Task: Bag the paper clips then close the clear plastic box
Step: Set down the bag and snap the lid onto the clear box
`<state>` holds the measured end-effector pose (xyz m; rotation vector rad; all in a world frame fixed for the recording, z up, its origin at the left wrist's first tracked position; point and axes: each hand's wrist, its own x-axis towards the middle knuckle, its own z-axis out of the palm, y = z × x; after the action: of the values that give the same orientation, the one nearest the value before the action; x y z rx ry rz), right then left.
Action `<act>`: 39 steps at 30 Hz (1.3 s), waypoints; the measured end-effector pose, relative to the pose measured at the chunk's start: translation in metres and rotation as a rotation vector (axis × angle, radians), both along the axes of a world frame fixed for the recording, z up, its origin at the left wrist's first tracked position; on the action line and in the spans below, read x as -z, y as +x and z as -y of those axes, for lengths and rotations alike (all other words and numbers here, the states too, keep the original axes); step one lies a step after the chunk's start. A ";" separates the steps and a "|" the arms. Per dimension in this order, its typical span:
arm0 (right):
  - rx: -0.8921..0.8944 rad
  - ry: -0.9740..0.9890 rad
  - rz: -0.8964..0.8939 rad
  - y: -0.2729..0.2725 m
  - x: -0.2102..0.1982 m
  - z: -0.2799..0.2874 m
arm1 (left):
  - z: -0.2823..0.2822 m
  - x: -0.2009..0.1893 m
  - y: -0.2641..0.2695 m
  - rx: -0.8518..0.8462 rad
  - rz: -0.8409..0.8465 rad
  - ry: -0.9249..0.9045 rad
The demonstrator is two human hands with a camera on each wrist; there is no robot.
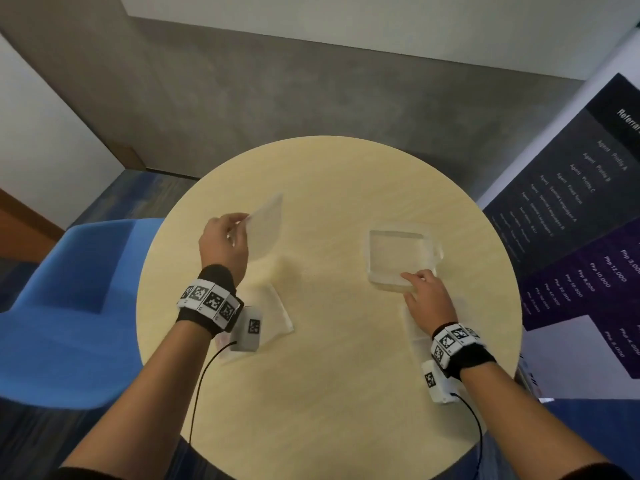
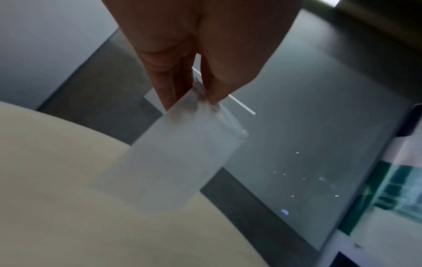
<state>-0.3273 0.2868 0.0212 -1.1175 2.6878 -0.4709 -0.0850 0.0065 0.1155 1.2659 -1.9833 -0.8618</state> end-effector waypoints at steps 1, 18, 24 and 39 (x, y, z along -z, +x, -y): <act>-0.031 -0.009 -0.002 0.009 0.000 0.004 | -0.006 -0.009 -0.004 0.032 -0.057 -0.032; 0.020 -0.173 0.398 0.092 -0.026 -0.029 | -0.132 0.051 -0.002 0.821 0.281 -0.053; -0.329 -0.064 0.158 0.078 -0.035 -0.042 | -0.157 0.068 0.011 0.841 0.384 0.006; -0.044 -0.191 0.386 0.054 -0.024 -0.023 | -0.137 0.074 -0.044 0.749 0.777 -0.072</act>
<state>-0.2729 0.3099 0.0454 -1.0068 2.3164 -0.8538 -0.1288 0.1435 0.0411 0.8570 -3.1877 -0.6374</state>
